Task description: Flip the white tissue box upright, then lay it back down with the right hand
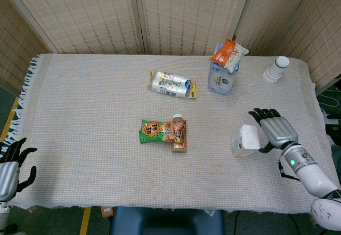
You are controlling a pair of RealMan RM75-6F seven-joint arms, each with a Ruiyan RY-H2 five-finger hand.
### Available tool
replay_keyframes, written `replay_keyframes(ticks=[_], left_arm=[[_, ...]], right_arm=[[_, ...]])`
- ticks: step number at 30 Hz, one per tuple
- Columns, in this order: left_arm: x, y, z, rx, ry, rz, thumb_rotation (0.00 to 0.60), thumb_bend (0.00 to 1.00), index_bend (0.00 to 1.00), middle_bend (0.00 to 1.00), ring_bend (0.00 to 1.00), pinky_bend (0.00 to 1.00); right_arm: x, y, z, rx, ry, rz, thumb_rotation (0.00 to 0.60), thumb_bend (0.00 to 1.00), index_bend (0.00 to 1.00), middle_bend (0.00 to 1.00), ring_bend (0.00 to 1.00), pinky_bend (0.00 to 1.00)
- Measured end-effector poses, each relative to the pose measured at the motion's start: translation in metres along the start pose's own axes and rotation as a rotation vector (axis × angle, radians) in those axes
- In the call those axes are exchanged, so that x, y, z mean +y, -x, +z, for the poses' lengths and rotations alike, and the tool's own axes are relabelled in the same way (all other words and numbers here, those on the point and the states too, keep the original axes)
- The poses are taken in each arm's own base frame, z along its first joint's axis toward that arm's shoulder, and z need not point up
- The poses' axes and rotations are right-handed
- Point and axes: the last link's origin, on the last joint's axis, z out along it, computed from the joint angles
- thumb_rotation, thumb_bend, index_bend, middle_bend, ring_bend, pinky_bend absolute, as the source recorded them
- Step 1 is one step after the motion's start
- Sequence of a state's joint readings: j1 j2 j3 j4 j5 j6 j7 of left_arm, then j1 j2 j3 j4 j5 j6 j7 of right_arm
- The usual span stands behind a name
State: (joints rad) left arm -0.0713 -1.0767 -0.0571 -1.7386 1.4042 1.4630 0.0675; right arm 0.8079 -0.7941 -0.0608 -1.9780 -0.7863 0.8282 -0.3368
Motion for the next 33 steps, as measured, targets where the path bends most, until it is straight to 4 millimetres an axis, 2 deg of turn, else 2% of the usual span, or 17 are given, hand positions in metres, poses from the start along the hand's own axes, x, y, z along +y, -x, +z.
replay_keyframes(ticks=[3, 7, 26, 33], left_arm=[[0.0, 0.0, 0.0, 0.001, -0.001, 0.0, 0.6, 0.48, 0.27, 0.0, 0.0, 0.25], [0.0, 0.0, 0.0, 0.0, 0.0, 0.001, 0.6, 0.49, 0.27, 0.0, 0.0, 0.25], [-0.001, 0.001, 0.0, -0.003, -0.003, 0.003, 0.6, 0.49, 0.27, 0.0, 0.0, 0.25], [-0.001, 0.002, 0.001, -0.007, -0.001, 0.005, 0.6, 0.49, 0.27, 0.0, 0.0, 0.25]], right_arm=[[-0.012, 0.005, 0.004, -0.042, -0.014, -0.01, 0.6, 0.03, 0.0, 0.0, 0.0, 0.0], [-0.015, 0.012, 0.009, -0.067, -0.021, -0.009, 0.6, 0.03, 0.0, 0.0, 0.0, 0.0], [-0.003, 0.019, 0.023, -0.045, 0.013, 0.022, 0.6, 0.03, 0.0, 0.03, 0.0, 0.0], [-0.008, 0.019, 0.024, -0.033, -0.009, 0.026, 0.6, 0.03, 0.07, 0.05, 0.01, 0.0]])
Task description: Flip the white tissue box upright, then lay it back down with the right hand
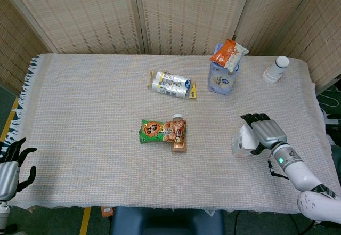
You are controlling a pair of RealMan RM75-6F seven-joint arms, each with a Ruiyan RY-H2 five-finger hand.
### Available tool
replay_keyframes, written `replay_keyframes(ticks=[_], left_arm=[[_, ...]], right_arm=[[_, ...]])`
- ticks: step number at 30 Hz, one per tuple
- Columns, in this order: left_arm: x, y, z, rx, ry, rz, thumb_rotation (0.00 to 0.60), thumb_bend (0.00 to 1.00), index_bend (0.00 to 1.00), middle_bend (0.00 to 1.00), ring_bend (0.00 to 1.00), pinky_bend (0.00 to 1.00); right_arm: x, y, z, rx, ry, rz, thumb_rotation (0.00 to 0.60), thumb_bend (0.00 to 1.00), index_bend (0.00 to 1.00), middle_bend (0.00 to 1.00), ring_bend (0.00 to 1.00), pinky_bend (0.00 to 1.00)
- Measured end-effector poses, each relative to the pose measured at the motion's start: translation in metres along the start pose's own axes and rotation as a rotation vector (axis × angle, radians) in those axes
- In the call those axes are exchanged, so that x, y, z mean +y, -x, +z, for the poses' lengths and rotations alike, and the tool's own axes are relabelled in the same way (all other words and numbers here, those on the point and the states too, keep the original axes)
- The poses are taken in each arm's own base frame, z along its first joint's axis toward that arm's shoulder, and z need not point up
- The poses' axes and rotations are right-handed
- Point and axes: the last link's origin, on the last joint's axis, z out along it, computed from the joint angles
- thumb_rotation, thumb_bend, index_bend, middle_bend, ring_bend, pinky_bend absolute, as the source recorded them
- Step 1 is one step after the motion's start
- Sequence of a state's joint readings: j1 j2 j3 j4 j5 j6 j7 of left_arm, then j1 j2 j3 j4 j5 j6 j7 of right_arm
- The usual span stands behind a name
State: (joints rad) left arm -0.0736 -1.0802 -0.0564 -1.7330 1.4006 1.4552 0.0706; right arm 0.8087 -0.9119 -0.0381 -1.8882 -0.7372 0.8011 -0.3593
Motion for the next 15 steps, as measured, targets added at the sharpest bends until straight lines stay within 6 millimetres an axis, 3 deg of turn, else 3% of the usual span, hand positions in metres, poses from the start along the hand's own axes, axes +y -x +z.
replay_keyframes(ticks=[15], left_arm=[[0.0006, -0.0002, -0.0003, -0.001, 0.001, -0.001, 0.6, 0.49, 0.27, 0.0, 0.0, 0.25]], right_arm=[[0.0034, 0.0025, -0.0025, 0.0, 0.01, 0.003, 0.6, 0.03, 0.23, 0.1, 0.04, 0.0]])
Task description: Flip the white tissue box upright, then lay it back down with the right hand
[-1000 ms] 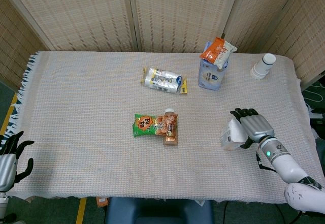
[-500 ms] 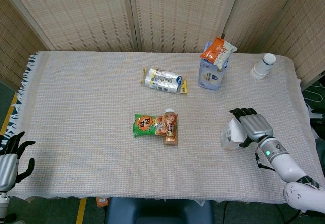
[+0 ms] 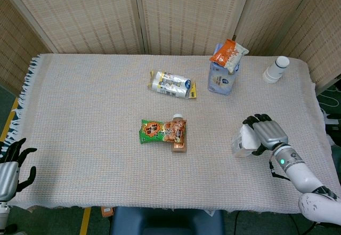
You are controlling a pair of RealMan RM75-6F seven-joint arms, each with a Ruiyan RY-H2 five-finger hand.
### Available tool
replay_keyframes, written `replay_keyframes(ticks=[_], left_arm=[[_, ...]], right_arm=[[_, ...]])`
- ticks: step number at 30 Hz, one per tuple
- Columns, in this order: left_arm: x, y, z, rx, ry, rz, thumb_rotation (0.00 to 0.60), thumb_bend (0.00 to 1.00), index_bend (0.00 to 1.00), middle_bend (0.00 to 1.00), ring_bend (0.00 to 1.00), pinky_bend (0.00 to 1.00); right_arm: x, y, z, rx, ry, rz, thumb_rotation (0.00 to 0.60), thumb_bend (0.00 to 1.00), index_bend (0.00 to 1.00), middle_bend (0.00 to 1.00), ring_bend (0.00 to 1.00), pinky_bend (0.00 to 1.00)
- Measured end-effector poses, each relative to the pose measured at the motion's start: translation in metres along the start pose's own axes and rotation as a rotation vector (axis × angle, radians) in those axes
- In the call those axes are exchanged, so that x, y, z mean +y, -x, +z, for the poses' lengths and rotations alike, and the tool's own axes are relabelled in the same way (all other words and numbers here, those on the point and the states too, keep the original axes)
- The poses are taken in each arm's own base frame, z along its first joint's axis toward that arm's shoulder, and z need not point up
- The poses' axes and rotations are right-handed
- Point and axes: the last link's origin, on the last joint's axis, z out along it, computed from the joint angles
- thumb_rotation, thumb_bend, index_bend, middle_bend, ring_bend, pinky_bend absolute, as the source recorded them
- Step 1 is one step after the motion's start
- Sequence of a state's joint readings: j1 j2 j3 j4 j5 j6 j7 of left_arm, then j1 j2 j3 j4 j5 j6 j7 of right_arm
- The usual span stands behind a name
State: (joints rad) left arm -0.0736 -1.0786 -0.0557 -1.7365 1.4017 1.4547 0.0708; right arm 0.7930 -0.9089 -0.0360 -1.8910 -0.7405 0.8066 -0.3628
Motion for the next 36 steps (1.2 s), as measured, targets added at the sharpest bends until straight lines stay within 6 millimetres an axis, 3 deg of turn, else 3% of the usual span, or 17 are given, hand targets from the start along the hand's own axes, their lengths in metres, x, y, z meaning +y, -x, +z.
replay_keyframes(ticks=[5, 19, 25, 36], left_arm=[[-0.0009, -0.0003, 0.0001, 0.002, -0.003, -0.001, 0.6, 0.48, 0.27, 0.0, 0.0, 0.25], [-0.0006, 0.0002, -0.0001, -0.001, 0.0, -0.002, 0.6, 0.49, 0.27, 0.0, 0.0, 0.25], [-0.0004, -0.0002, -0.0002, 0.0, 0.001, -0.003, 0.6, 0.49, 0.27, 0.0, 0.0, 0.25], [-0.0008, 0.0003, 0.0, -0.002, -0.001, -0.002, 0.6, 0.49, 0.27, 0.0, 0.0, 0.25]], right_arm=[[-0.0003, 0.0018, 0.0018, -0.005, -0.001, -0.001, 0.6, 0.04, 0.26, 0.13, 0.07, 0.0], [-0.0001, 0.0012, 0.0051, 0.029, 0.009, -0.005, 0.6, 0.31, 0.34, 0.27, 0.2, 0.0], [0.0005, 0.0016, 0.0054, 0.044, 0.017, -0.005, 0.6, 0.33, 0.36, 0.34, 0.26, 0.0], [0.0027, -0.0001, 0.0043, 0.071, 0.009, 0.016, 0.6, 0.35, 0.36, 0.35, 0.33, 0.0]])
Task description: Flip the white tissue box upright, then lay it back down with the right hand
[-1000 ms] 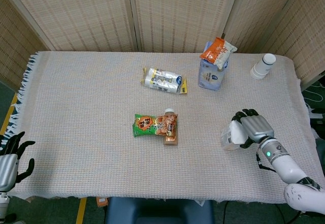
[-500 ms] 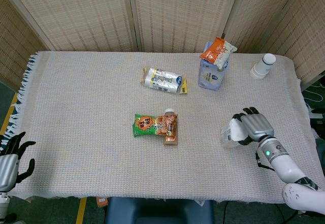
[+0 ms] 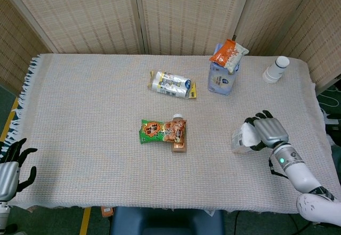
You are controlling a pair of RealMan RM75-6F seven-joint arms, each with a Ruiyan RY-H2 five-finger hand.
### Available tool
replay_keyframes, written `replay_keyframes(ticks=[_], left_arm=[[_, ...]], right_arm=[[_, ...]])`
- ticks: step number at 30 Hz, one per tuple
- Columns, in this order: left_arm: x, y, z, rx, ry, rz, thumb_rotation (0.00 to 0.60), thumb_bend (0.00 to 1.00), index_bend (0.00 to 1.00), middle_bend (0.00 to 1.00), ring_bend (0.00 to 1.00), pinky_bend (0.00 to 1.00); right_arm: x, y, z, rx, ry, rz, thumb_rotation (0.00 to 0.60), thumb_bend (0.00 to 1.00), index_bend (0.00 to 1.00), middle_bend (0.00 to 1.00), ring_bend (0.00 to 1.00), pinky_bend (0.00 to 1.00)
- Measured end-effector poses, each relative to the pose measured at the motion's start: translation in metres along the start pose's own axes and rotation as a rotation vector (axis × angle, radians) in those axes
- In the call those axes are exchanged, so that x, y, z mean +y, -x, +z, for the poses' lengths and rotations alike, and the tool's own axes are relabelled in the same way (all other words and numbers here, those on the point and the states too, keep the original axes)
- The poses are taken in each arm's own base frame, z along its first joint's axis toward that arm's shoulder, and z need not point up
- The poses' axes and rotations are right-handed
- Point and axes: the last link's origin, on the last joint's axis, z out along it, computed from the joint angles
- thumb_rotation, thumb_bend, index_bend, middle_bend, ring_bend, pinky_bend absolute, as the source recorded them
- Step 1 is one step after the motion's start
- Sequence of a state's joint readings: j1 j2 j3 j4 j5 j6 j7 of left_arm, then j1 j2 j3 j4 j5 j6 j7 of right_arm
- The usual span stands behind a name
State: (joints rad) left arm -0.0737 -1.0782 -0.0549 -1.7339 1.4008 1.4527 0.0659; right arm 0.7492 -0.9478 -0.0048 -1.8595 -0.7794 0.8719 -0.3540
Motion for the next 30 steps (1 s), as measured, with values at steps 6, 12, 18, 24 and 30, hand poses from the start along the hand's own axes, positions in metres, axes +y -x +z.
replay_keyframes(ticks=[6, 12, 18, 24, 30], left_arm=[[0.0, 0.0, 0.0, 0.0, -0.001, 0.001, 0.6, 0.48, 0.27, 0.0, 0.0, 0.25], [0.0, 0.0, 0.0, -0.001, 0.001, 0.001, 0.6, 0.48, 0.28, 0.0, 0.0, 0.25], [0.0, 0.0, -0.001, 0.001, -0.001, -0.001, 0.6, 0.48, 0.28, 0.0, 0.0, 0.25], [-0.001, 0.0, 0.0, 0.001, -0.004, -0.001, 0.6, 0.49, 0.28, 0.0, 0.0, 0.25], [-0.001, 0.0, 0.001, 0.002, -0.007, -0.003, 0.6, 0.49, 0.28, 0.0, 0.0, 0.25]], right_arm=[[0.001, -0.004, -0.002, 0.032, -0.021, 0.041, 0.6, 0.35, 0.36, 0.35, 0.34, 0.0], [-0.003, -0.006, -0.003, 0.09, -0.098, 0.211, 0.6, 0.35, 0.39, 0.35, 0.34, 0.0], [0.005, 0.0, 0.002, 0.171, -0.221, 0.539, 0.6, 0.36, 0.4, 0.36, 0.36, 0.0], [0.037, 0.021, 0.018, 0.213, -0.323, 0.864, 0.6, 0.38, 0.4, 0.36, 0.37, 0.0], [0.072, 0.053, 0.039, 0.204, -0.345, 0.938, 0.6, 0.38, 0.4, 0.36, 0.37, 0.0]])
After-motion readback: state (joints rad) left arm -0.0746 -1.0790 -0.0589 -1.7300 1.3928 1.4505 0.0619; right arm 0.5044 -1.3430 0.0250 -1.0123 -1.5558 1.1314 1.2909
